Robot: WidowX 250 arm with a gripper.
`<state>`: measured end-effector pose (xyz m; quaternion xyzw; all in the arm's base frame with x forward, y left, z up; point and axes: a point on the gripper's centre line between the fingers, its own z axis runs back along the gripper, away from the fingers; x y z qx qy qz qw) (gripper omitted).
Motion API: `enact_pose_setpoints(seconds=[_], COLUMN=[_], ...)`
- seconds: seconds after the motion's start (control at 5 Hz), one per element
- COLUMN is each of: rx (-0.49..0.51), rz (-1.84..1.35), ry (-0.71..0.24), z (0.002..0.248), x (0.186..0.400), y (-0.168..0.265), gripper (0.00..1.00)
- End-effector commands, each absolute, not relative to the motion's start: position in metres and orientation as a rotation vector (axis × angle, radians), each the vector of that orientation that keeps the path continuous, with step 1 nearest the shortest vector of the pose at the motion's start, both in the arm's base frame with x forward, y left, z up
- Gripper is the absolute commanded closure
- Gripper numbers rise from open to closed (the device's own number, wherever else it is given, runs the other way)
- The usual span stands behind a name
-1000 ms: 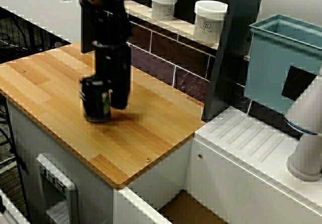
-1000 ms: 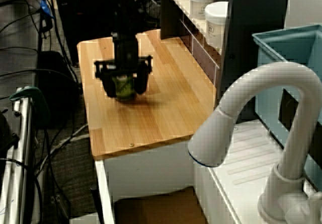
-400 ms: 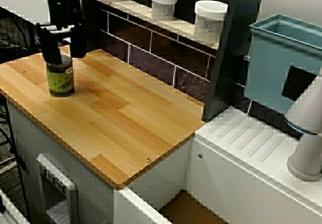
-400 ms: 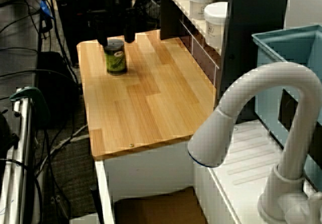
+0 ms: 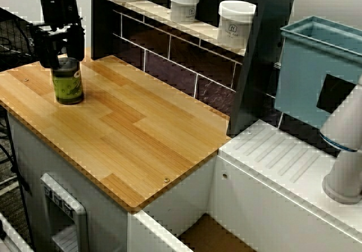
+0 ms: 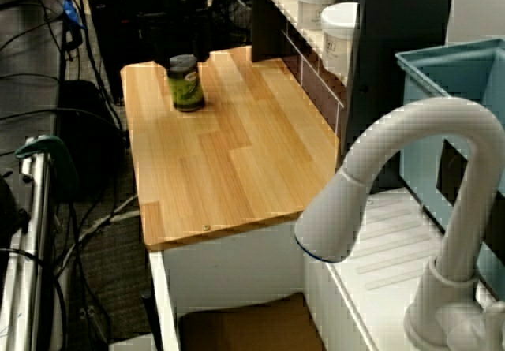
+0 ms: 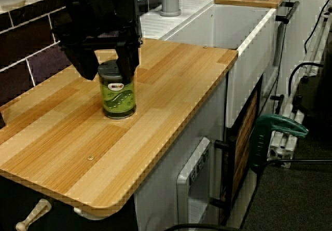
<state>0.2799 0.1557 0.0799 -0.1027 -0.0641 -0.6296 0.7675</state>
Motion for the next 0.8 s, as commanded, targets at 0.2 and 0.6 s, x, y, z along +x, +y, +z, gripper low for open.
enact_pose_setpoints(seconds=[0.2,0.6], rx=[-0.224,-0.214], rz=[-1.264,-1.264], ry=[-0.163,-0.166], z=[0.11,0.116], x=[0.274,0.263], y=[0.193,0.193], gripper=[0.0,0.0])
